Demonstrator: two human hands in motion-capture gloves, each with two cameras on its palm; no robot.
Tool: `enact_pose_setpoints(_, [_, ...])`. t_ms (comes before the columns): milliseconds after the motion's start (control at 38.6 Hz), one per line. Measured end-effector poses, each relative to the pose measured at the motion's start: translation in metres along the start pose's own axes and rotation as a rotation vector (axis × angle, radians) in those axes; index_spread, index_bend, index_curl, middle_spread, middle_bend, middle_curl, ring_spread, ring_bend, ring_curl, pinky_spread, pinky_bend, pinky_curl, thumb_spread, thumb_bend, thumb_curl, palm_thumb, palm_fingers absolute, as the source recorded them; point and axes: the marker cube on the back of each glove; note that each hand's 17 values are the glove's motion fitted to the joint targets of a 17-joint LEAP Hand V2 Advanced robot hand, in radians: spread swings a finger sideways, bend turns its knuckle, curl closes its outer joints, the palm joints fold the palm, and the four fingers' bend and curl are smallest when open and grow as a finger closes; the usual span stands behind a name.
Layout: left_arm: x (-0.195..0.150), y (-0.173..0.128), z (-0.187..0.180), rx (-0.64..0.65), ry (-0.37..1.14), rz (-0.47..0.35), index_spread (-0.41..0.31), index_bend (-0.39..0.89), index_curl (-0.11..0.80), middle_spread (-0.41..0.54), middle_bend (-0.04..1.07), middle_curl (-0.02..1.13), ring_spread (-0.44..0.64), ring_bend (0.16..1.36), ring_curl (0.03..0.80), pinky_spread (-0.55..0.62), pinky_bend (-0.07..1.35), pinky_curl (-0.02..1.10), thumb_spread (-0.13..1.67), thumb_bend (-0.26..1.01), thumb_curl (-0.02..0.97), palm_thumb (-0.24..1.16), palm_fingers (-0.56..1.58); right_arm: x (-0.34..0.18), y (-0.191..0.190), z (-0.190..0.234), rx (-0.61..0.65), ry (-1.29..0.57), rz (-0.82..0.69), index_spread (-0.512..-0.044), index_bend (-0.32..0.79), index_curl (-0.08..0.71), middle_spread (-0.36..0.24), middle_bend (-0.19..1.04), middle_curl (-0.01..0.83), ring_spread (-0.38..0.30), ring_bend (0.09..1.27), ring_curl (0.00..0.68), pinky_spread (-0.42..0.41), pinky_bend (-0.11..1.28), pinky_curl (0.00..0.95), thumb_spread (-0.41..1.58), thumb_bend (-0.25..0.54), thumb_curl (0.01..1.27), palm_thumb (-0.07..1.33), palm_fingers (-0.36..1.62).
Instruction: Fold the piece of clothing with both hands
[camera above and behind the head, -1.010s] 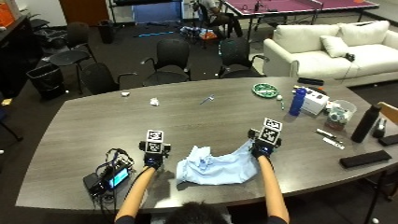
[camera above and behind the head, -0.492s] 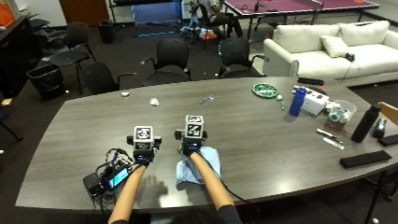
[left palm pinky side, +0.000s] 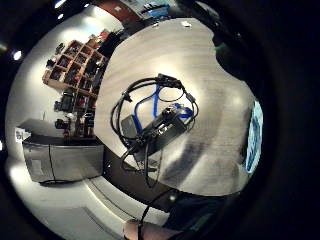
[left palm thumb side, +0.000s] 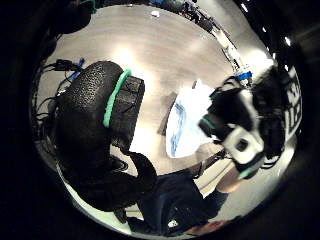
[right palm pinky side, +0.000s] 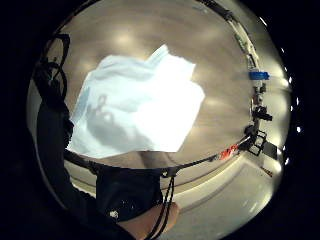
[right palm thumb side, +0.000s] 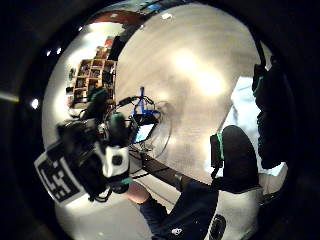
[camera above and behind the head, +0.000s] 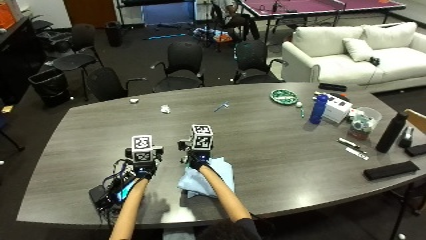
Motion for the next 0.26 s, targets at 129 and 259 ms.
enact_pose_setpoints(129, [0.008,0.000,-0.003,-0.005,-0.027,0.012,-0.142,0.16,0.381,-0.040,0.15,0.33,-0.02,0.46,0.376,-0.03,0.25,0.41,1.30,-0.01,0.251,0.22,0.68,0.017,-0.005,-0.019,0.178,0.023,-0.064,-0.183,0.11,0.320,-0.163,0.36,0.509,-0.247,0.73,0.459,-0.354,0.62,0.390,0.86,-0.024,0.57,0.91,1.24])
enact_pose_setpoints(259, [0.017,0.012,-0.011,-0.037,-0.040,0.025,-0.142,0.16,0.381,-0.039,0.15,0.33,-0.02,0.46,0.375,-0.03,0.25,0.41,1.30,-0.01,0.250,0.22,0.68,0.034,0.000,-0.026,0.198,0.020,-0.050,-0.179,0.11,0.315,-0.155,0.36,0.508,-0.245,0.73,0.456,-0.349,0.62,0.387,0.90,-0.024,0.56,0.90,1.24])
